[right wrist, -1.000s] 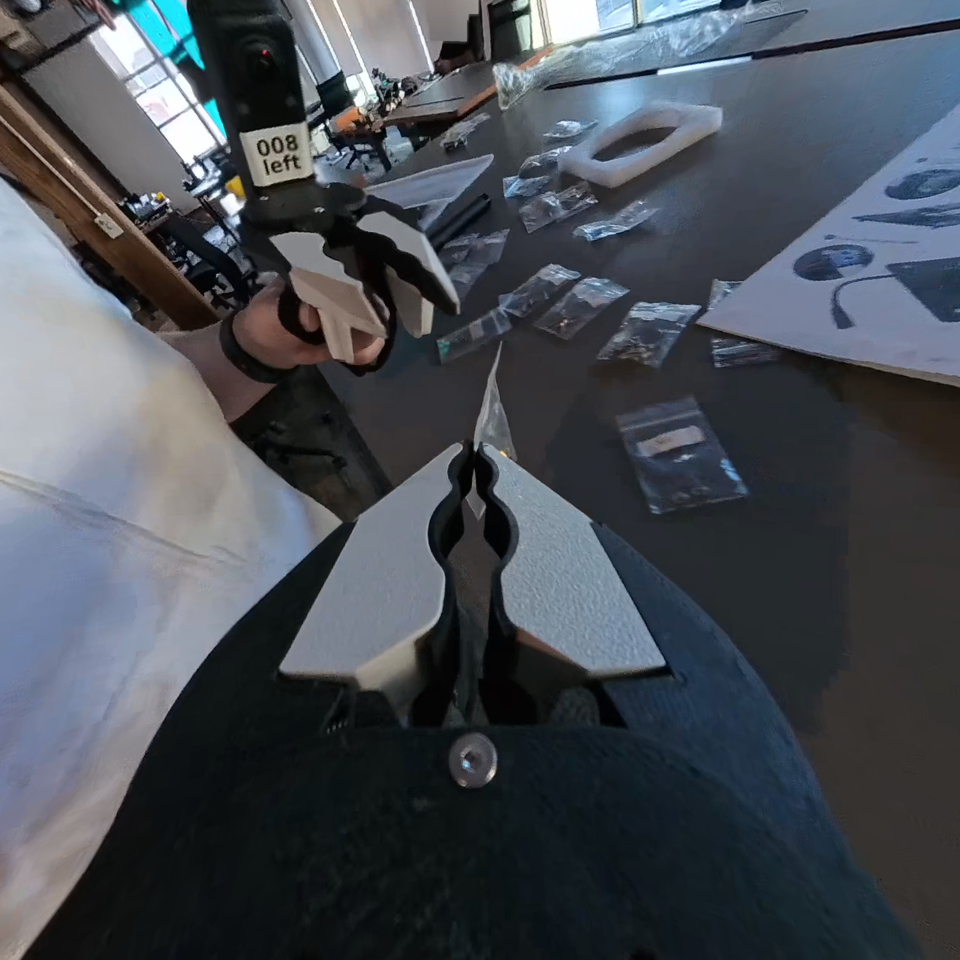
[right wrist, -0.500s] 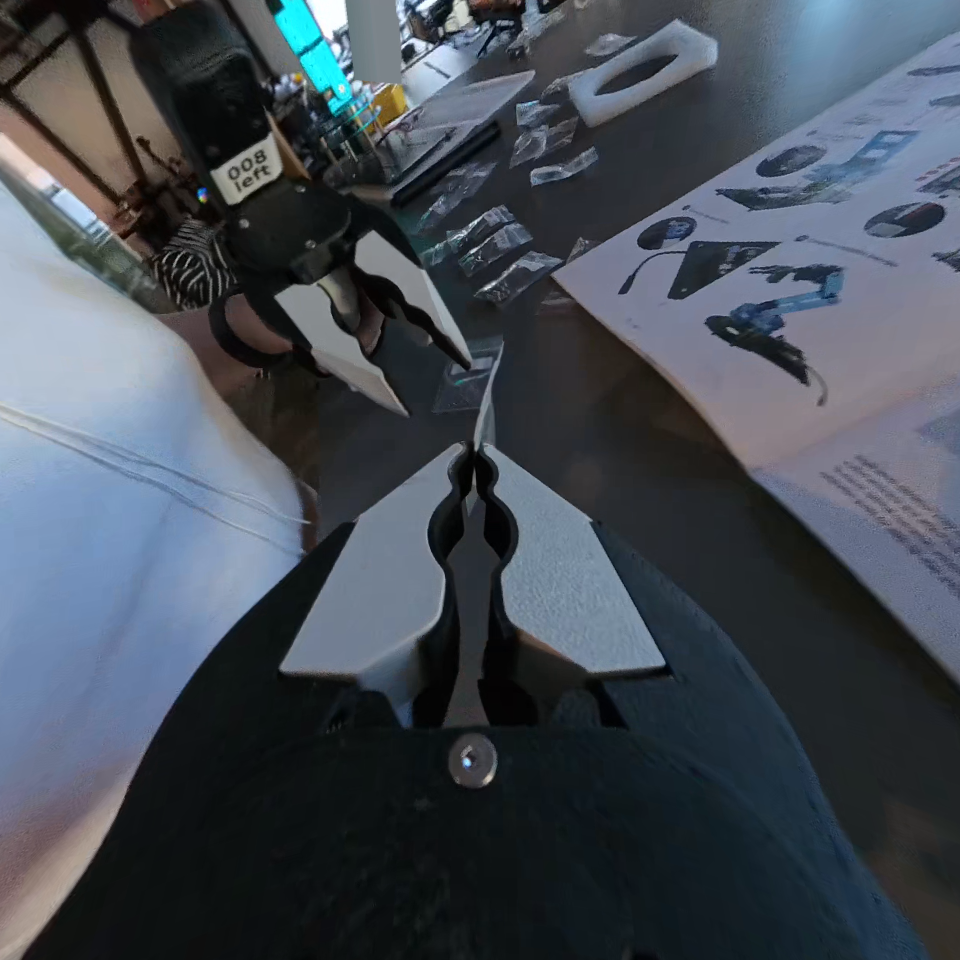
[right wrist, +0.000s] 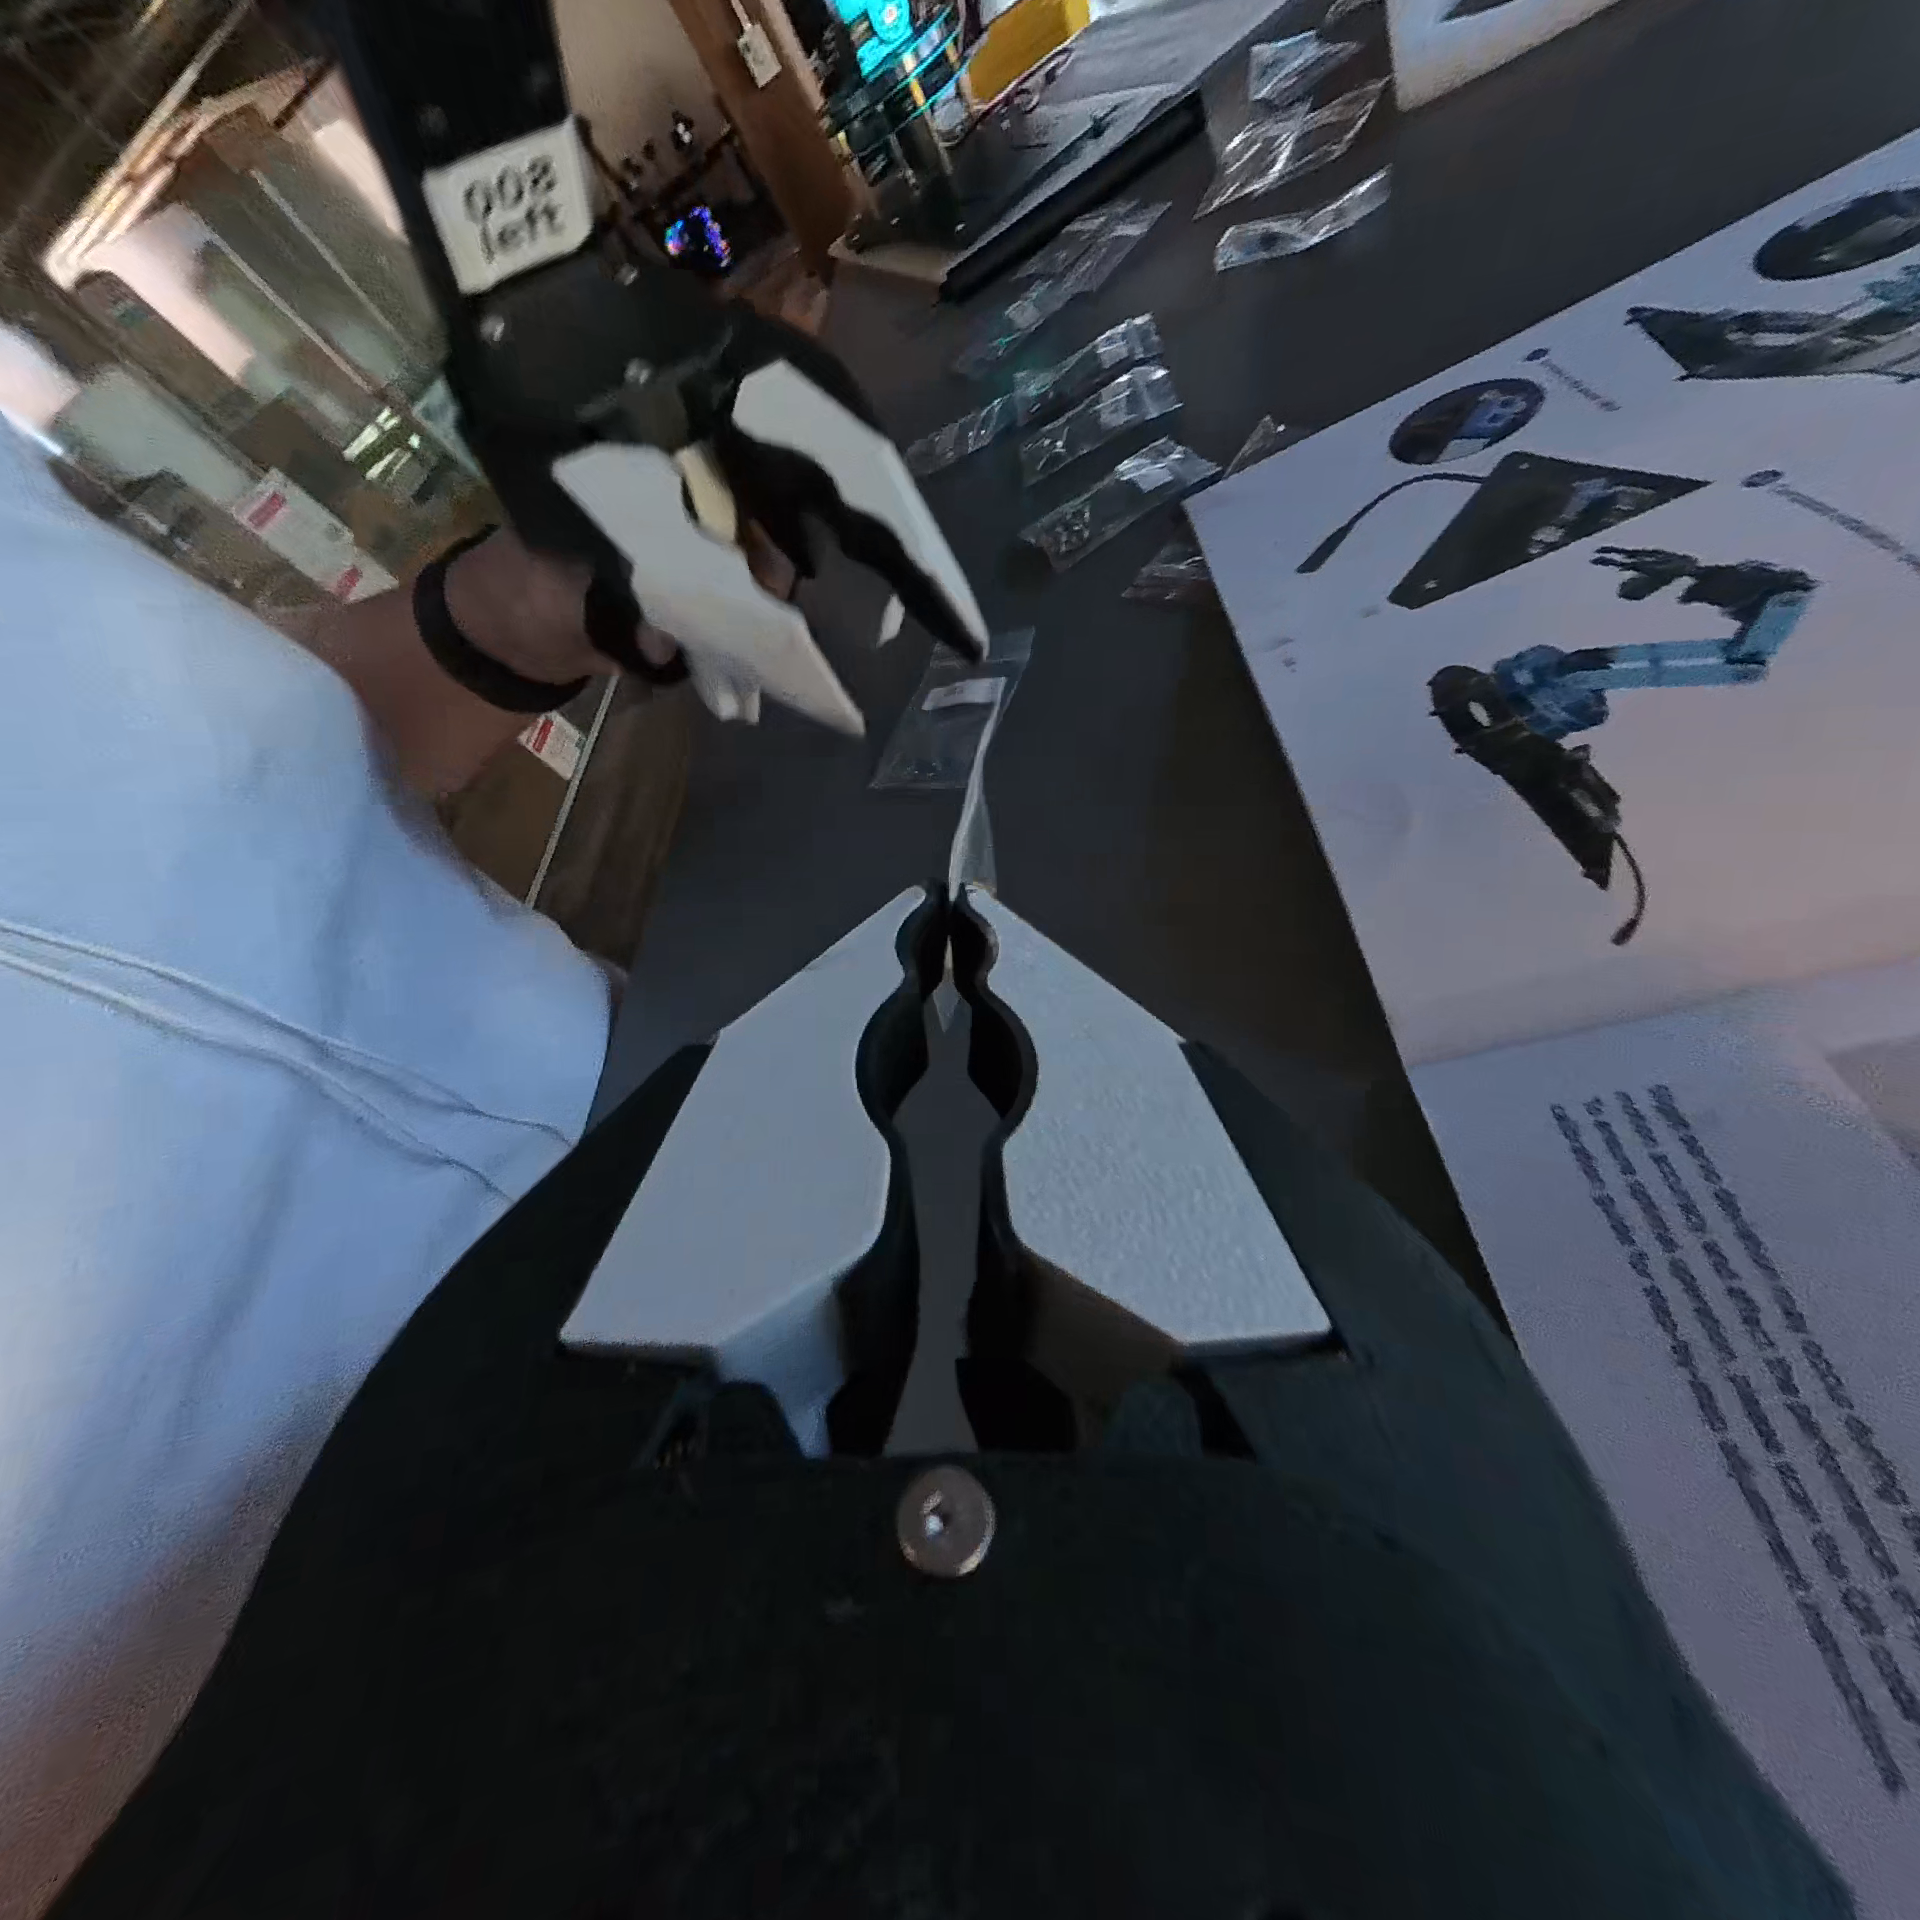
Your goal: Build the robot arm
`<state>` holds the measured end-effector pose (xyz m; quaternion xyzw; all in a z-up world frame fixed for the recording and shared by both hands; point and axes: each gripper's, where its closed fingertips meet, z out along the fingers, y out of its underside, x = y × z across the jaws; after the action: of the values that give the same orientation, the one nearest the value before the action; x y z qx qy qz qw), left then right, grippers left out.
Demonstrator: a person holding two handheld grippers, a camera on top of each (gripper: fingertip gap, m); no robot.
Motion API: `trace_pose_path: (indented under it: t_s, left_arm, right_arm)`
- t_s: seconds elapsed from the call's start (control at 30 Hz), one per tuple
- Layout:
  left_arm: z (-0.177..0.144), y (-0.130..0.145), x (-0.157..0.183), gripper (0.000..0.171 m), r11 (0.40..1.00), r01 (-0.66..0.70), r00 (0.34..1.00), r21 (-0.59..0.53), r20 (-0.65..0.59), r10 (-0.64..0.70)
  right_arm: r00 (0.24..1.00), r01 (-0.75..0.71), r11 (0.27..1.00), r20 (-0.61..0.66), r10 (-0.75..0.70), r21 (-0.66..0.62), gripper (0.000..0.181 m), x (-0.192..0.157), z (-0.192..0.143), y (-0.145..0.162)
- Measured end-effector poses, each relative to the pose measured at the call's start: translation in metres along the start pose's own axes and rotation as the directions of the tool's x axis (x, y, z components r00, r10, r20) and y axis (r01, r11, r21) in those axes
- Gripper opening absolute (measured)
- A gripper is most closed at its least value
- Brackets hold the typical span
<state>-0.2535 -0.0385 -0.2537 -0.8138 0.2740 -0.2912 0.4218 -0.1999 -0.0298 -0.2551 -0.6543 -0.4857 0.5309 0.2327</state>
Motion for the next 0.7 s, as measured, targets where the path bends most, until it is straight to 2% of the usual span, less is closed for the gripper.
trace_pose_path:
  t_s: [0.1, 0.2, 0.33, 0.47, 0.53, 0.6, 0.7]
  left_arm:
    - [0.01, -0.021, 0.004, 0.03, 0.997, 0.074, 0.99, 0.031, -0.123, -0.07]
    - [0.024, -0.021, 0.001, 0.022, 0.997, 0.078, 0.98, -0.028, -0.183, -0.082]
    - [0.039, -0.022, 0.019, 0.015, 0.99, 0.116, 0.939, -0.076, -0.316, -0.134]
    - [0.055, -0.017, 0.031, 0.02, 0.982, 0.151, 0.911, -0.116, -0.37, -0.183]
    - [0.059, -0.023, 0.041, 0.001, 0.981, 0.171, 0.883, -0.094, -0.426, -0.195]
    - [0.061, -0.022, 0.045, 0.0, 0.983, 0.153, 0.879, -0.1, -0.441, -0.182]
    - [0.062, -0.018, 0.047, 0.0, 0.986, 0.114, 0.888, -0.12, -0.434, -0.155]
  right_arm:
    - [0.999, 0.04, 0.998, 0.004, -0.04, -0.038, 0.0, 0.001, 0.002, 0.003]
    - [0.997, 0.073, 0.996, 0.013, -0.072, -0.055, 0.0, 0.001, 0.001, 0.004]
    - [0.996, 0.087, 0.993, 0.009, -0.087, -0.076, 0.0, 0.003, -0.004, 0.008]
    - [0.998, 0.067, 0.995, 0.026, -0.065, -0.068, 0.0, 0.002, -0.008, 0.008]
    - [0.997, 0.067, 0.994, 0.038, -0.064, -0.083, 0.0, 0.001, -0.01, 0.012]
    - [0.997, 0.066, 0.992, 0.044, -0.061, -0.107, 0.001, 0.001, -0.013, 0.016]
    - [0.995, 0.073, 0.993, 0.076, -0.066, -0.09, 0.014, 0.003, -0.024, 0.011]
